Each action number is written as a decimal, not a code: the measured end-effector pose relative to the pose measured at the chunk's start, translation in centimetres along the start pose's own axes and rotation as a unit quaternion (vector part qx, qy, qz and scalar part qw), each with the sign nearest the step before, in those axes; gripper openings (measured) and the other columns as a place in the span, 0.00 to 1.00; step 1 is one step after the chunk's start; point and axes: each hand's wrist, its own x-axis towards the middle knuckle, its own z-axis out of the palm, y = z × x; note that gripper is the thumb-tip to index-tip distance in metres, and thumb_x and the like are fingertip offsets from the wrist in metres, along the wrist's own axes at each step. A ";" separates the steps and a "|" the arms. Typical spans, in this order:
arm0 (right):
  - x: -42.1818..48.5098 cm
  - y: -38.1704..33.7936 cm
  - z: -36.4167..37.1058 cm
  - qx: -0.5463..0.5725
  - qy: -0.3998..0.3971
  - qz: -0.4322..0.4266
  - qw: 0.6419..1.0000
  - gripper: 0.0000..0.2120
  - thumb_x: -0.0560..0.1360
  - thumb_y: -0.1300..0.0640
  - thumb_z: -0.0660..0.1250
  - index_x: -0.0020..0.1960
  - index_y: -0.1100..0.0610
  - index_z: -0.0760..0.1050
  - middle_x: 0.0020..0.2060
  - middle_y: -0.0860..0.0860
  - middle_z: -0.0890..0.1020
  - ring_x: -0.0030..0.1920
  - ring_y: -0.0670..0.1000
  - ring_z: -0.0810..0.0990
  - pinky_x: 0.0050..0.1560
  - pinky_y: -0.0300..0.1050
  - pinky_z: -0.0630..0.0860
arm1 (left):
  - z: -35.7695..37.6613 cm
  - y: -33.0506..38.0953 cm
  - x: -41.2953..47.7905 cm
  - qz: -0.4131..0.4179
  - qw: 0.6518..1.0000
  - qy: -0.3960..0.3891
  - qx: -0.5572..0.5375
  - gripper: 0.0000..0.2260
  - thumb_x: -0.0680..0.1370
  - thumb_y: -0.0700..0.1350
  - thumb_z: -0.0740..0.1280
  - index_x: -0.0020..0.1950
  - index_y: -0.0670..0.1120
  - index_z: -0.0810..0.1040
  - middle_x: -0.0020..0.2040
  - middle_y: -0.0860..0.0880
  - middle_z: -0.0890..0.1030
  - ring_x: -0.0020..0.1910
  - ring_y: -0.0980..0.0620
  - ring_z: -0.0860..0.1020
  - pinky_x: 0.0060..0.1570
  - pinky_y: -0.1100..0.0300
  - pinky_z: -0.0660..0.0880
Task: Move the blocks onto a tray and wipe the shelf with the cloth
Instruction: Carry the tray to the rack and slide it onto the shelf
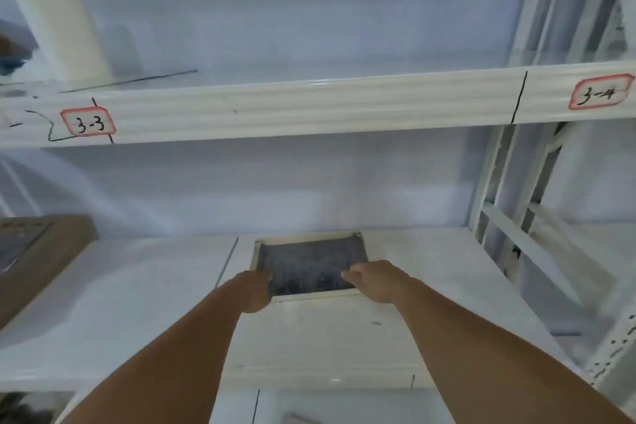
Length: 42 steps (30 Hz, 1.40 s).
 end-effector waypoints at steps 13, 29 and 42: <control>5.6 4.7 5.0 -0.056 -0.042 0.045 0.997 0.25 0.81 0.43 0.47 0.76 0.48 0.54 0.77 0.51 0.53 0.75 0.59 0.50 0.72 0.58 0.56 | 5.3 -0.8 5.1 -0.089 0.994 0.003 -0.066 0.29 0.77 0.42 0.54 0.76 0.54 0.49 0.69 0.42 0.70 0.61 0.42 0.73 0.58 0.48 0.74; 5.6 4.2 9.0 0.062 0.120 0.172 0.976 0.17 0.79 0.43 0.55 0.52 0.55 0.76 0.70 0.54 0.56 0.63 0.57 0.69 0.57 0.48 0.73 | 8.0 -3.1 6.9 -0.106 0.984 0.083 -0.114 0.15 0.80 0.49 0.54 0.63 0.46 0.71 0.54 0.46 0.69 0.50 0.47 0.73 0.46 0.51 0.71; 5.4 5.6 9.0 0.217 0.110 0.310 0.919 0.21 0.76 0.52 0.64 0.66 0.61 0.66 0.59 0.60 0.77 0.56 0.61 0.78 0.51 0.49 0.77 | 9.4 -4.1 7.3 -0.190 0.932 0.080 -0.299 0.17 0.74 0.43 0.68 0.59 0.38 0.71 0.50 0.39 0.78 0.45 0.42 0.76 0.40 0.53 0.74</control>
